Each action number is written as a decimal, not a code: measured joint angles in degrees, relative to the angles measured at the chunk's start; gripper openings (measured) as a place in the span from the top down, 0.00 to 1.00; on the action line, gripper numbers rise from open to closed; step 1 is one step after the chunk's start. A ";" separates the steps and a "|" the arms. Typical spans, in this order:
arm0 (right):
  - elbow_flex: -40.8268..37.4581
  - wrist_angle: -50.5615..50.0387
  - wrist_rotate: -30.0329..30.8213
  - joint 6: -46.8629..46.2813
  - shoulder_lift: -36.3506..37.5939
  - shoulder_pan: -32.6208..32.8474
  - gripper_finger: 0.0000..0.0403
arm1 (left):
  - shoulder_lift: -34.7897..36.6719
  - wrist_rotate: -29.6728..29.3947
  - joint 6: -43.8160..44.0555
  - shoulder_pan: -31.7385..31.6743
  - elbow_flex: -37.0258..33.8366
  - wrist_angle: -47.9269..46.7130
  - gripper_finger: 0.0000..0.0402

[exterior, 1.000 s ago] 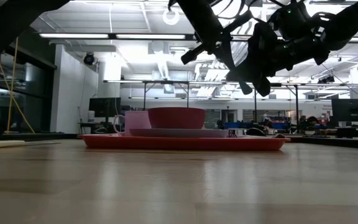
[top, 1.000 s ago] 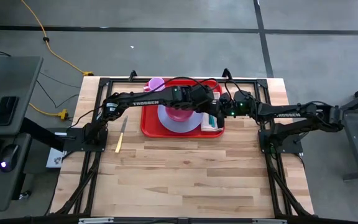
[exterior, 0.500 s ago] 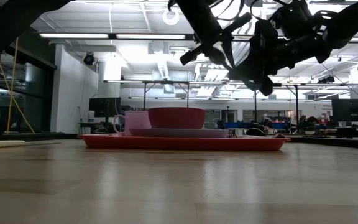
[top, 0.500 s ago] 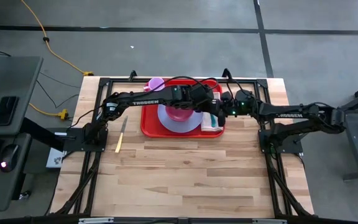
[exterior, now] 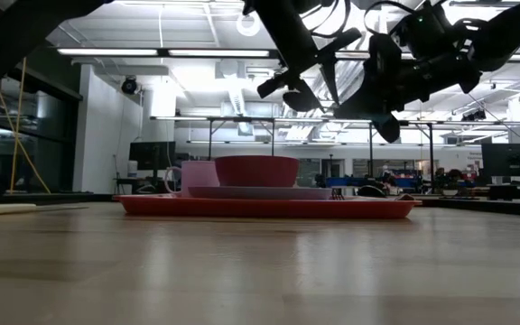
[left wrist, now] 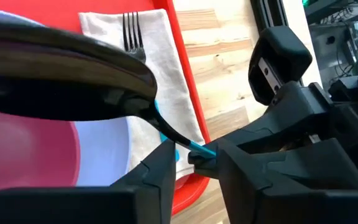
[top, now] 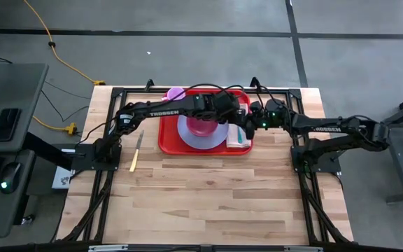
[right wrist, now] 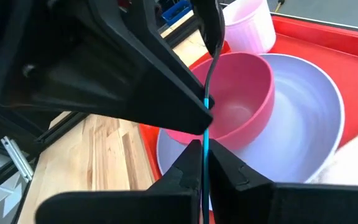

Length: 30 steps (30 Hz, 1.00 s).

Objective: Set up tray
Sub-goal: Put the blue spoon to the left of the blue fork on the brown napkin on the orange serving tray

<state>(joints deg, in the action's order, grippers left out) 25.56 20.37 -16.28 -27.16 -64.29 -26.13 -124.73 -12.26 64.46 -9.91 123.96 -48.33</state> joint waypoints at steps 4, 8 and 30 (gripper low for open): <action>0.00 -0.98 -0.02 -0.73 0.00 -0.87 1.00 | -0.02 1.01 -1.04 -0.71 0.00 0.99 0.61; 0.00 -1.45 0.34 -1.12 0.00 -1.60 1.00 | -0.02 2.39 -2.65 -1.43 0.00 2.86 0.58; 0.00 -2.02 2.55 -6.51 -0.15 -9.67 1.00 | 1.29 10.50 -13.65 -6.98 0.00 8.23 0.55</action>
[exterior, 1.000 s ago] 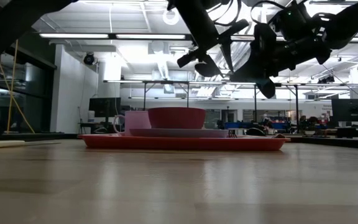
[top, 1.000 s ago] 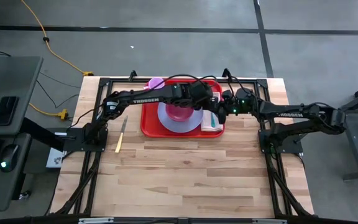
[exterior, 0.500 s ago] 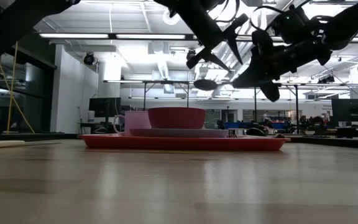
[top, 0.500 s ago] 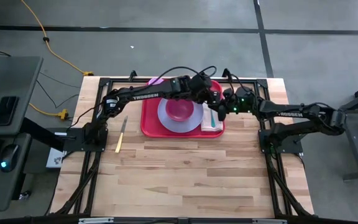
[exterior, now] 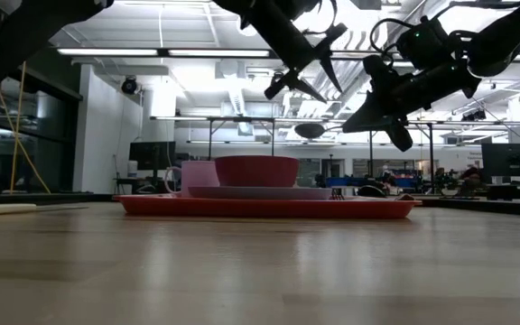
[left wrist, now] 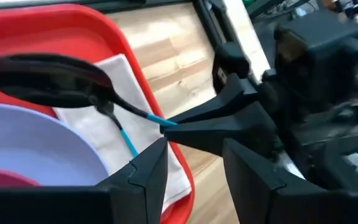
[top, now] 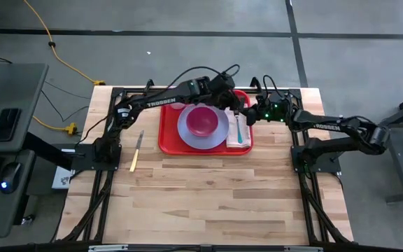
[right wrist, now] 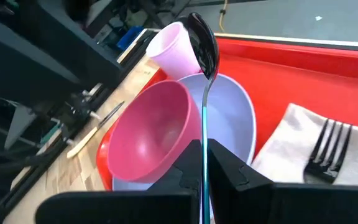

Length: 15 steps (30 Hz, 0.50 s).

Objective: Set up tray
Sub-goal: Put the blue spoon to the left of the blue fork on the brown napkin on the orange serving tray

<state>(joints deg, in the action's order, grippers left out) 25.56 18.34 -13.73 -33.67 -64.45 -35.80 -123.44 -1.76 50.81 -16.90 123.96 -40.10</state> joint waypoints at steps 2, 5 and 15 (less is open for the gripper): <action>0.00 0.10 0.52 -1.27 0.00 -0.31 1.00 | 0.60 -0.02 -1.20 -0.25 0.14 0.35 0.55; 0.00 0.53 2.16 -3.60 -0.04 -0.33 1.00 | 1.92 -0.33 -3.48 -1.21 0.09 -2.24 0.55; 0.00 2.89 7.89 -10.72 -2.09 1.51 1.00 | 5.48 -5.02 -11.63 -3.79 0.11 -18.84 0.55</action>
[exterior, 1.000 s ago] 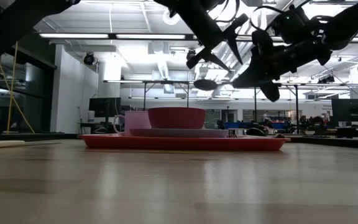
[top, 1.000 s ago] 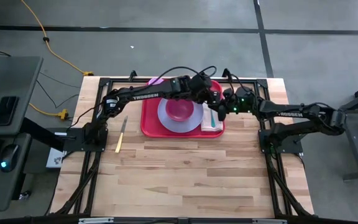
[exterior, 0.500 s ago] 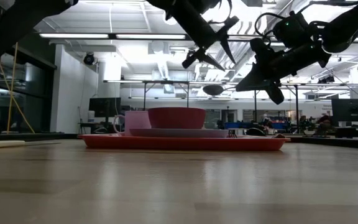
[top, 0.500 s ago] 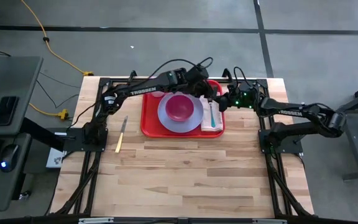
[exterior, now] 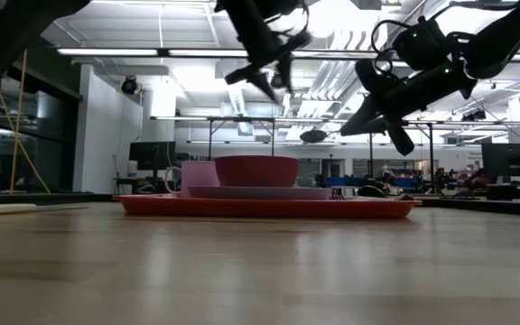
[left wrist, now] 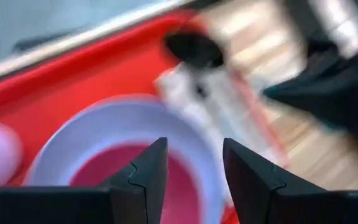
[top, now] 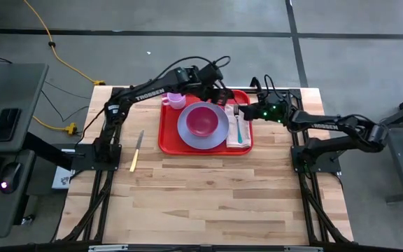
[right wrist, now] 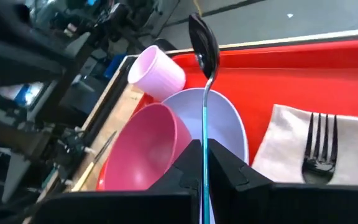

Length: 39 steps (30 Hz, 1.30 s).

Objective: Set up tray
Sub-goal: Put the blue spoon to the left of the blue fork on the brown napkin on the orange serving tray

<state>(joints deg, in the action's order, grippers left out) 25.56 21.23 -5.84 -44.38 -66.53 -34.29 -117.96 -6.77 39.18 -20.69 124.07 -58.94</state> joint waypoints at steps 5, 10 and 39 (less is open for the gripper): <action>-0.02 0.36 4.27 -4.38 -2.53 2.12 1.00 | 0.92 -4.43 -1.03 -0.74 0.04 -12.00 0.55; -0.02 0.94 7.42 -9.70 -4.80 4.38 1.00 | 0.82 -11.25 -1.41 -0.69 -0.07 -22.24 0.55; -0.07 -8.56 28.64 -33.14 -8.03 20.11 1.00 | 1.67 -27.34 -4.40 -0.67 -1.15 -30.88 0.55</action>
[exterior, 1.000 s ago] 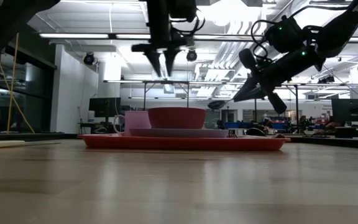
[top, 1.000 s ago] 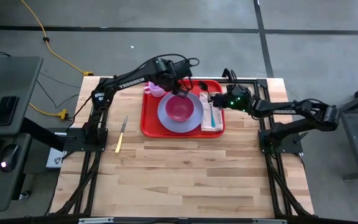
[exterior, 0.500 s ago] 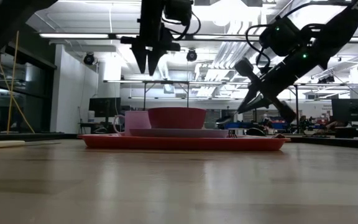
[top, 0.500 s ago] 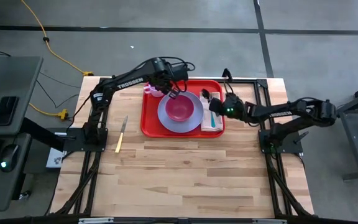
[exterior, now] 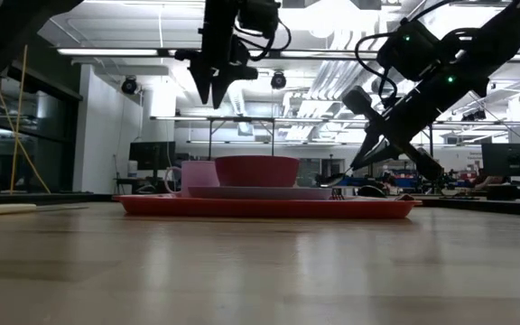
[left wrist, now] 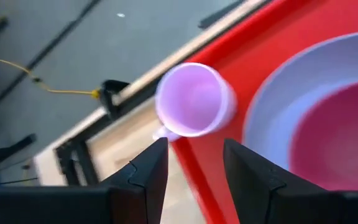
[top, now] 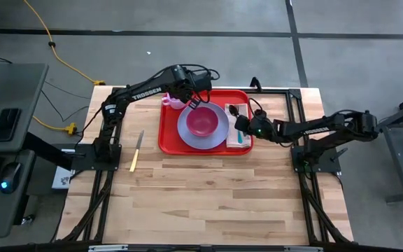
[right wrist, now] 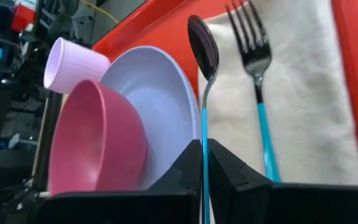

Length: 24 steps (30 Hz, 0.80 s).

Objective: Set up tray
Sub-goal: Put the blue spoon to the left of the blue fork on the brown napkin on the orange serving tray

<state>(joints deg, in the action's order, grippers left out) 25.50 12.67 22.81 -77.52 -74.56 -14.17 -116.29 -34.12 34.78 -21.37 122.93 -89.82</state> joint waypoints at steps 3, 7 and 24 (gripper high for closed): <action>-0.01 0.50 0.88 -0.26 0.00 0.16 1.00 | 0.00 -2.57 1.30 0.00 -2.91 -0.16 0.55; 0.41 1.69 3.39 -1.71 -0.06 1.47 1.00 | 0.00 -2.74 1.44 0.00 -7.21 -0.23 0.55; 12.96 -9.41 4.08 -3.01 -11.64 1.80 1.00 | 24.49 -0.62 -4.37 -3.20 -31.46 18.31 0.55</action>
<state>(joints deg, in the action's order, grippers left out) 38.46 3.26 26.88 -80.52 -86.21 -12.37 -91.80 -34.74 30.41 -24.57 91.47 -71.51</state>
